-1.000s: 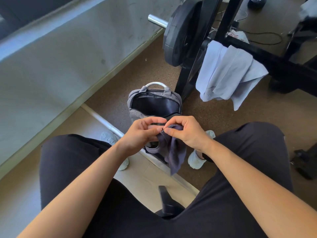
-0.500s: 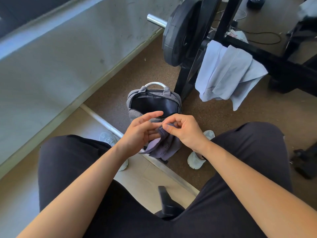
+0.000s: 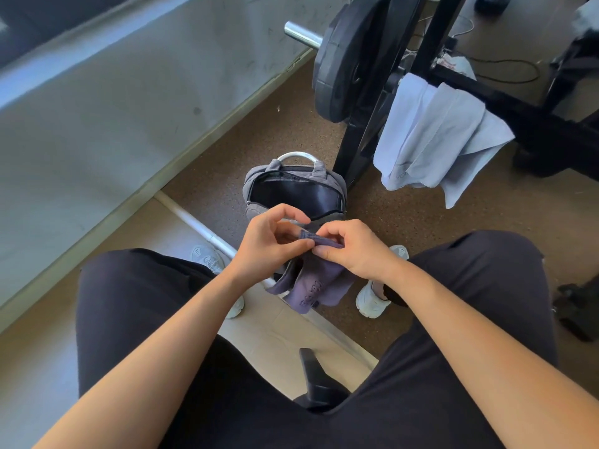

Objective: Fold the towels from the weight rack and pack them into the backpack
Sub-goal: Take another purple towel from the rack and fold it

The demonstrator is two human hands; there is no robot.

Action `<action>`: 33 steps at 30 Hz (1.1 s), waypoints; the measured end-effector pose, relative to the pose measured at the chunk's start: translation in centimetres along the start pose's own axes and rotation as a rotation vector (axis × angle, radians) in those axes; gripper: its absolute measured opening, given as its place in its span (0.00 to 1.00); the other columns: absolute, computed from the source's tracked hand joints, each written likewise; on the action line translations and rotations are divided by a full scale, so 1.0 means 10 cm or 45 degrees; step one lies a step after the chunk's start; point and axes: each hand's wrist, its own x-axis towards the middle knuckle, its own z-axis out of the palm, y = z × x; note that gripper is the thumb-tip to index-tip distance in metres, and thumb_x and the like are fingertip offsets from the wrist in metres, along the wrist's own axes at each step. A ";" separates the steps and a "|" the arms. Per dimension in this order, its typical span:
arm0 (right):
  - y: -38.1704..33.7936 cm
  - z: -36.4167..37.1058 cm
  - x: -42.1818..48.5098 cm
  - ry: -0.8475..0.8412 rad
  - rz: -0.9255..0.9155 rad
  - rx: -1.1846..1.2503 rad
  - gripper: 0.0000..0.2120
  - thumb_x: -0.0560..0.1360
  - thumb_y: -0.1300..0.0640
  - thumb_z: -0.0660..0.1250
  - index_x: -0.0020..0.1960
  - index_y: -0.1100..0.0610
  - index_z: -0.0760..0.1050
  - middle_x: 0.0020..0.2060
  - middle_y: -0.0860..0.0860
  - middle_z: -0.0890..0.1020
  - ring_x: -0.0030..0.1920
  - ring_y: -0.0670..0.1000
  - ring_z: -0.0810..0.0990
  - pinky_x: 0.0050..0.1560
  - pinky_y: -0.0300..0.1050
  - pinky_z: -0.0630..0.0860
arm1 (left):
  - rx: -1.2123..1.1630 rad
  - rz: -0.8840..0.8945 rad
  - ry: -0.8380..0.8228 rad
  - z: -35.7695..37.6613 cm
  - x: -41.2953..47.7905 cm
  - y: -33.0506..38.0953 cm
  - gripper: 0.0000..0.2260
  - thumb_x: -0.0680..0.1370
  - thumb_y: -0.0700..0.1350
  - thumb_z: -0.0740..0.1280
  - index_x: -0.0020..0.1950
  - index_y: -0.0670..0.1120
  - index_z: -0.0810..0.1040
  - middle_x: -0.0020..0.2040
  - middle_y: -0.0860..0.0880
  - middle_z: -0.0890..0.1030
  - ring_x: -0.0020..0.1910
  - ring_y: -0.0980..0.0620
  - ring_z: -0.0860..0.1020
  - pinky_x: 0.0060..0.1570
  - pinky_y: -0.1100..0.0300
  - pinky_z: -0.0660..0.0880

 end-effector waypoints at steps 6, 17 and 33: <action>0.03 -0.12 -0.05 0.116 -0.015 0.014 0.06 0.77 0.58 0.72 0.54 0.56 0.84 0.45 0.48 0.84 0.47 0.46 0.82 0.49 0.39 0.78 | 0.073 0.132 0.034 -0.09 0.04 -0.08 0.11 0.74 0.30 0.70 0.44 0.46 0.79 0.48 0.44 0.86 0.49 0.49 0.84 0.54 0.50 0.80; -0.02 -0.24 -0.10 0.175 -0.069 0.140 0.05 0.78 0.61 0.71 0.53 0.55 0.83 0.45 0.56 0.83 0.48 0.53 0.83 0.49 0.44 0.80 | 0.596 0.186 -0.309 0.09 0.08 -0.33 0.11 0.72 0.50 0.76 0.49 0.45 0.83 0.51 0.52 0.82 0.53 0.50 0.80 0.56 0.50 0.76; 0.11 -0.47 -0.11 0.744 -0.057 0.070 0.05 0.80 0.55 0.69 0.53 0.54 0.81 0.43 0.43 0.82 0.46 0.39 0.81 0.45 0.30 0.75 | 1.117 0.028 -0.424 -0.06 0.09 -0.73 0.07 0.74 0.49 0.76 0.43 0.46 0.84 0.43 0.50 0.79 0.40 0.49 0.76 0.41 0.50 0.76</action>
